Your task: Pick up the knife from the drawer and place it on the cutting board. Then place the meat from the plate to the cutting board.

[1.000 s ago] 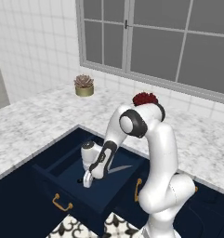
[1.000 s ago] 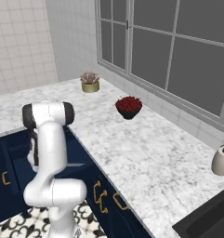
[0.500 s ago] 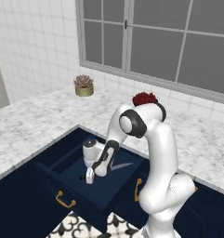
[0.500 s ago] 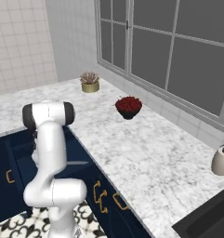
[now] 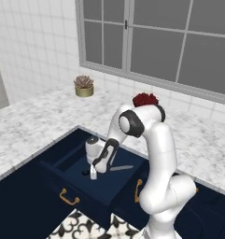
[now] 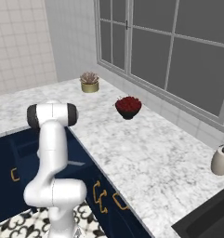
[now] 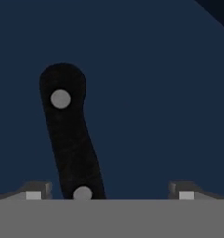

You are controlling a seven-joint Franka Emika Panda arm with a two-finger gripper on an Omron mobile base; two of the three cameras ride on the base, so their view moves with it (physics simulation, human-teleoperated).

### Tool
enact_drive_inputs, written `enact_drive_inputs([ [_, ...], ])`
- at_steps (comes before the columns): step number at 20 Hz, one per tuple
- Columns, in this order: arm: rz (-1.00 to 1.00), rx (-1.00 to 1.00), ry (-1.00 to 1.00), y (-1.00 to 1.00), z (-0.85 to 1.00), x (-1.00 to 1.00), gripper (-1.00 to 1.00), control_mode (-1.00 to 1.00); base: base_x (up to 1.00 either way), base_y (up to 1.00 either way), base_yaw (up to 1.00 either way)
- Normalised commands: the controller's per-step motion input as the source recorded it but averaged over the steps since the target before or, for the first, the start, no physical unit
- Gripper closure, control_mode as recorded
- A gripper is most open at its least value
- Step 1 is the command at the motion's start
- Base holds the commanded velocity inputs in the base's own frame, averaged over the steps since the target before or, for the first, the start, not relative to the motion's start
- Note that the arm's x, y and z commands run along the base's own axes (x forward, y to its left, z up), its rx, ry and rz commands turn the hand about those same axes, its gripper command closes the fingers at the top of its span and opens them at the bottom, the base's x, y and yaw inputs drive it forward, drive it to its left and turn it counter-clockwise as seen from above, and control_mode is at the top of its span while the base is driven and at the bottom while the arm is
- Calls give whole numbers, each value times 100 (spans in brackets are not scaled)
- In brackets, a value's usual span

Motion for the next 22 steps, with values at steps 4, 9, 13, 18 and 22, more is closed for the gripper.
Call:
enact_drive_inputs([
  [4,4,0,2,0,-83,-50,-100,-100,0,0,0],
  [9,2,-1,6,0,-81,-52,100,-100,0,0,0],
  [13,1,0,10,9,-26,-73,100,-100,0,0,0],
  [18,0,6,0,7,66,-100,100,-100,0,0,0],
  [22,1,9,0,12,100,-100,100,-100,0,0,0],
])
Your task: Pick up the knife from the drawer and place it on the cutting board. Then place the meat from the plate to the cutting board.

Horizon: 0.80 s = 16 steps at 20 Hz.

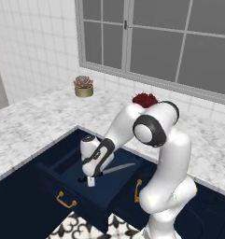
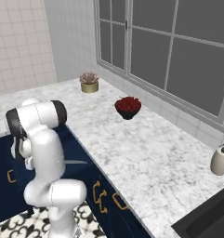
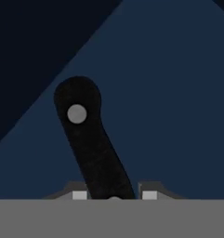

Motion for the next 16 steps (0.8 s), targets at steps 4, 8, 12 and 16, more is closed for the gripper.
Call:
enact_drive_inputs([
  [4,2,11,1,19,100,-100,100,-100,0,0,0],
  [8,0,9,3,31,100,-71,100,-100,0,0,0],
  [12,6,1,0,13,100,-53,100,-100,0,0,0],
  [16,8,-2,0,9,100,-47,100,-100,0,0,0],
])
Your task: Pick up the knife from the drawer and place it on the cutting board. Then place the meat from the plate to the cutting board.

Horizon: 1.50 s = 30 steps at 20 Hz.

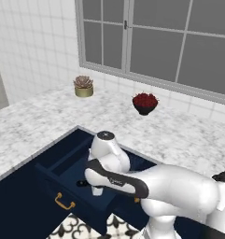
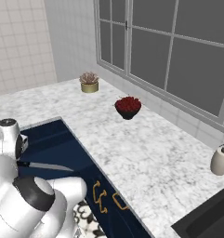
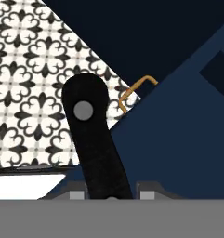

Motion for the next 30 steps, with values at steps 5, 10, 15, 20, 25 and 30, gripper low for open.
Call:
enact_drive_inputs([
  [5,8,-16,0,1,100,-53,100,-100,0,0,0],
  [10,7,-17,5,0,100,-26,100,-100,0,0,0],
  [15,0,-11,14,-18,100,6,100,-100,0,0,0],
  [20,0,0,0,-77,99,0,100,-100,0,0,0],
  [25,-1,8,0,-45,24,-18,100,-100,0,0,0],
  [30,0,0,0,0,0,0,100,100,-25,1,0],
])
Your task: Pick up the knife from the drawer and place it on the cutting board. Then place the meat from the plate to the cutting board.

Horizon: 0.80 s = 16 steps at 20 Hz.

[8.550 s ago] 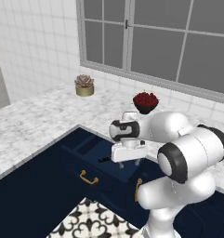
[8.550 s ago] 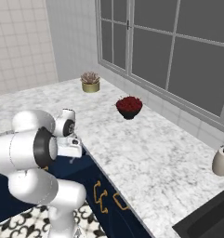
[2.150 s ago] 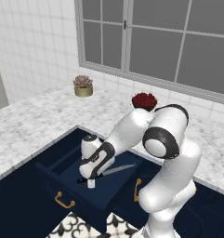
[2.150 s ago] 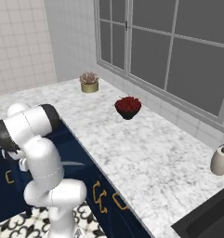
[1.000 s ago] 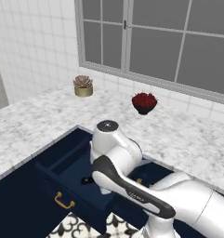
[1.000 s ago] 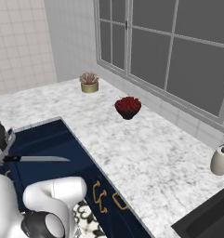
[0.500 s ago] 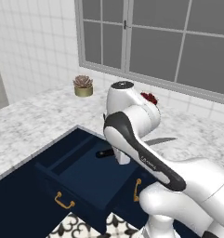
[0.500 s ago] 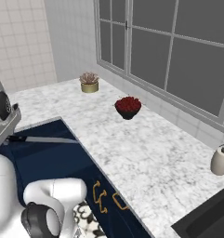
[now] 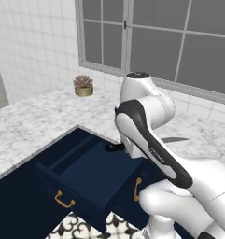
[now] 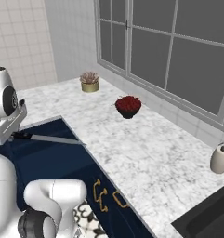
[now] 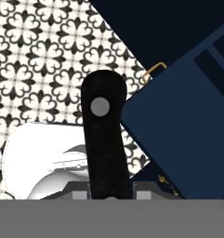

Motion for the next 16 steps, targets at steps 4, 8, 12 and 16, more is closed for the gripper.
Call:
enact_drive_inputs([
  [4,0,0,0,0,0,0,100,100,-100,37,-2],
  [8,0,0,0,0,0,0,100,100,-100,32,-9],
  [12,0,0,0,0,0,0,100,100,-100,41,-4],
  [16,0,0,0,0,0,0,100,100,-100,26,0],
])
